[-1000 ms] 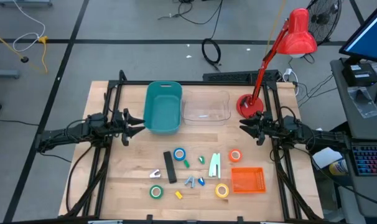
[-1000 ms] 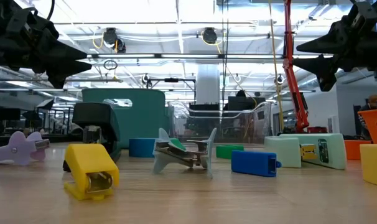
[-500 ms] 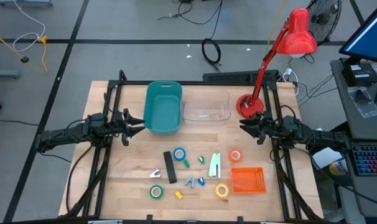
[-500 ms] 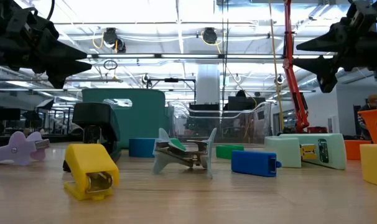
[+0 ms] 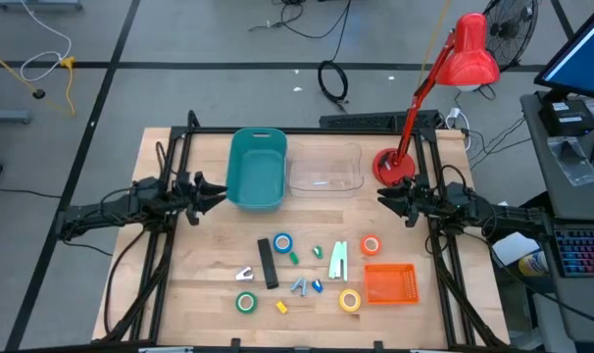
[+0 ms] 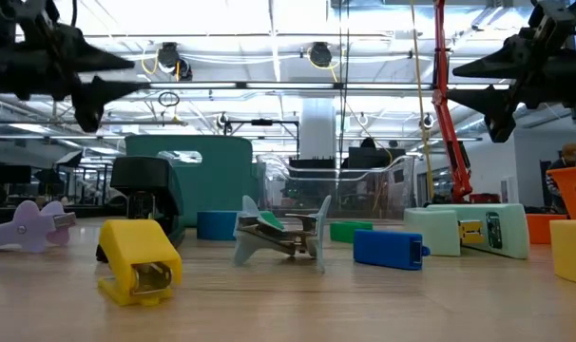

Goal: Pick and place Stapler, Stapler remover, tape
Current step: Put the black stapler into the blue bin

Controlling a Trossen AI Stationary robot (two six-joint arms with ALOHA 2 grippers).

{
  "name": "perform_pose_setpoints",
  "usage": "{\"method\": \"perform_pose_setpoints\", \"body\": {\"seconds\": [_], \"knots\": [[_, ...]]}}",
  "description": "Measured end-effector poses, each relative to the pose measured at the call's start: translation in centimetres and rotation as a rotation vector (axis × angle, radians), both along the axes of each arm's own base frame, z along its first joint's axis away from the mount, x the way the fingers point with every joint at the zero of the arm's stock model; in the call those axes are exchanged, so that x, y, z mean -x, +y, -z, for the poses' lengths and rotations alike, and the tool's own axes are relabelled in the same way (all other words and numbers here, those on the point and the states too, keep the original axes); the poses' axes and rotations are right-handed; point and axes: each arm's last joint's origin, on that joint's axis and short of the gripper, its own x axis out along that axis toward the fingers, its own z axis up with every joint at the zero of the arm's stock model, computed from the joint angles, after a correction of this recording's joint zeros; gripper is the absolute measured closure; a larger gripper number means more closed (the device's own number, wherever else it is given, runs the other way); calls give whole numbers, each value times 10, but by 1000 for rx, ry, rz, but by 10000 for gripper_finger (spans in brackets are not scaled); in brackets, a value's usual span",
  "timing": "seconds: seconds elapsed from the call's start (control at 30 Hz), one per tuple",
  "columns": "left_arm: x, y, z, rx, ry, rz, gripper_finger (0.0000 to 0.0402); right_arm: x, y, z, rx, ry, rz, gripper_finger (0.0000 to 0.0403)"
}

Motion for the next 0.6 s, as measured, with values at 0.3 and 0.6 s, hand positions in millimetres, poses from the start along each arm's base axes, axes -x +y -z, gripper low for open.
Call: {"method": "perform_pose_setpoints", "body": {"seconds": [0.3,0.6], "knots": [[-1,-9,-44,-34,-57,98,233,0,0,0,6,5,4,234],[-47,-21,-107,-69,292,136,233,0,0,0,6,5,4,234]]}}
